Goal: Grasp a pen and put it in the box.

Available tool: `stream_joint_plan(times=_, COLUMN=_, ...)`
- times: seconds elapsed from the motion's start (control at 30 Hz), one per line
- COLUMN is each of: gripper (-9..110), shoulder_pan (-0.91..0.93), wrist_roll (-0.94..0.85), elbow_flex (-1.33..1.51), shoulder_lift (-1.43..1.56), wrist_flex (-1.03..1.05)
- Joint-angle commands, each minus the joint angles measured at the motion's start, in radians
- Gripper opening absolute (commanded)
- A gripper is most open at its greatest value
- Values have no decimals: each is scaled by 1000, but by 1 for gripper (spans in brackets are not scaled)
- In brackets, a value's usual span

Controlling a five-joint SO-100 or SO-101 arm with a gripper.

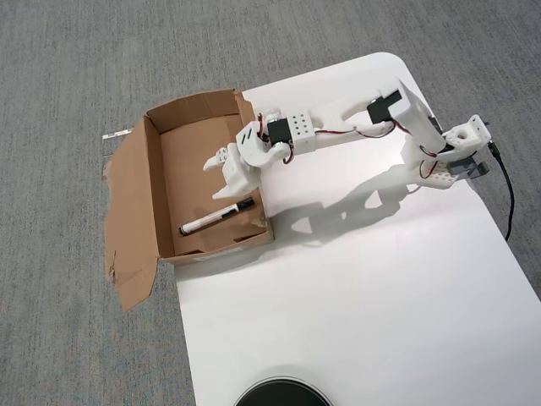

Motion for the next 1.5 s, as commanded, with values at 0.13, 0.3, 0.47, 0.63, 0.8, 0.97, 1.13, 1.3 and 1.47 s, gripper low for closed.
stream_joint_plan(times=0.13, gripper=24, shoulder_pan=-12, wrist_roll=-2, elbow_flex=-35, shoulder_lift=104, wrist_flex=2)
stream_joint_plan(times=0.3, gripper=24, shoulder_pan=-33, wrist_roll=-8, elbow_flex=-28, shoulder_lift=236, wrist_flex=3)
stream_joint_plan(times=0.47, gripper=24, shoulder_pan=-74, wrist_roll=2, elbow_flex=-18, shoulder_lift=400, wrist_flex=5)
stream_joint_plan(times=0.63, gripper=24, shoulder_pan=-88, wrist_roll=4, elbow_flex=-15, shoulder_lift=575, wrist_flex=6)
stream_joint_plan(times=0.8, gripper=24, shoulder_pan=-114, wrist_roll=5, elbow_flex=-12, shoulder_lift=773, wrist_flex=32)
stream_joint_plan(times=0.97, gripper=24, shoulder_pan=-117, wrist_roll=7, elbow_flex=-12, shoulder_lift=948, wrist_flex=186)
stream_joint_plan(times=1.13, gripper=24, shoulder_pan=-117, wrist_roll=8, elbow_flex=19, shoulder_lift=1077, wrist_flex=293)
stream_joint_plan(times=1.3, gripper=24, shoulder_pan=-108, wrist_roll=68, elbow_flex=191, shoulder_lift=1244, wrist_flex=285)
stream_joint_plan(times=1.47, gripper=24, shoulder_pan=-102, wrist_roll=180, elbow_flex=438, shoulder_lift=1422, wrist_flex=284)
